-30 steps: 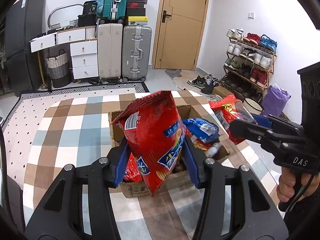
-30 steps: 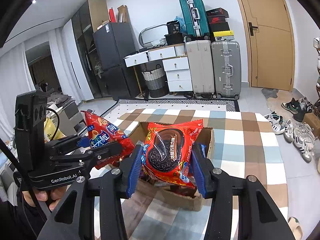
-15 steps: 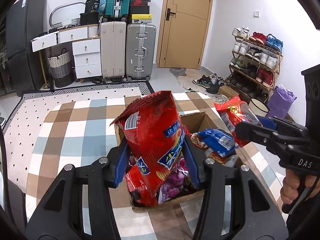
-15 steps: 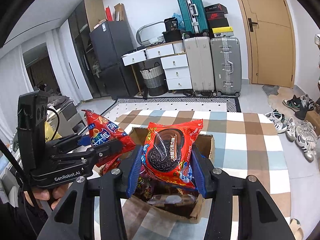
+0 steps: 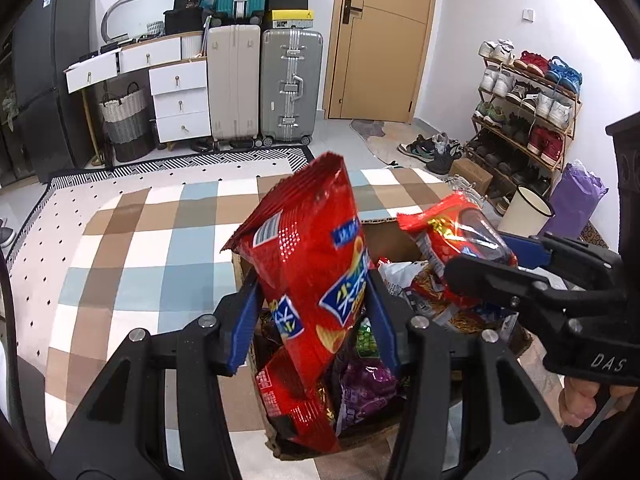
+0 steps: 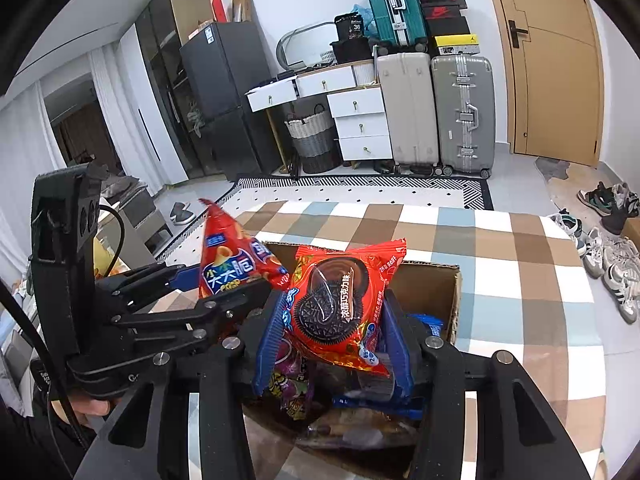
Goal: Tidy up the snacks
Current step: 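Lift both held red packs over the box and lower them inside, then open both grippers to drop the red packs into the box and withdraw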
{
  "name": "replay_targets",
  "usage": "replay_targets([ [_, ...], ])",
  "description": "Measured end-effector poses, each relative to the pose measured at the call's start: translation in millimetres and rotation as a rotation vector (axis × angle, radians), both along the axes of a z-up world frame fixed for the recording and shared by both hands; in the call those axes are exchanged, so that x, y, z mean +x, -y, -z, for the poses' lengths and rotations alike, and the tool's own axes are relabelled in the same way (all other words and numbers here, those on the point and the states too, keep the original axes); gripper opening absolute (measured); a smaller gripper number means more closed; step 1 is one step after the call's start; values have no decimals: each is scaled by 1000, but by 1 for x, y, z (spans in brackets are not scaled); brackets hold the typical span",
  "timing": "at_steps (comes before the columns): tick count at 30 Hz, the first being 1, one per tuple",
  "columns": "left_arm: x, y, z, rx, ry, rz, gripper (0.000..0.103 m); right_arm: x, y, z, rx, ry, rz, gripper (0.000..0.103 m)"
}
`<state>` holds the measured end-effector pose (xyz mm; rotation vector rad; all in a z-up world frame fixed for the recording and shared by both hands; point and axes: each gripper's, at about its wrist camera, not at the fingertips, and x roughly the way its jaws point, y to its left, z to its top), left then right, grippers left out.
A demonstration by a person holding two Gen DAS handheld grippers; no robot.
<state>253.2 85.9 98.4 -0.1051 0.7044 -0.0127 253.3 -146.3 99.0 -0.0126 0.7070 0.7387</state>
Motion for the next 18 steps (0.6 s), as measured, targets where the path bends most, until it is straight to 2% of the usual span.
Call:
replay_targets([
  [9,19,-6,27,-3,-17,14,45,18,-10,14,-24,-11,7,47],
  [18,27,-8,41,8,-34,22,43,31,-10,22,-33,-32,21,47],
])
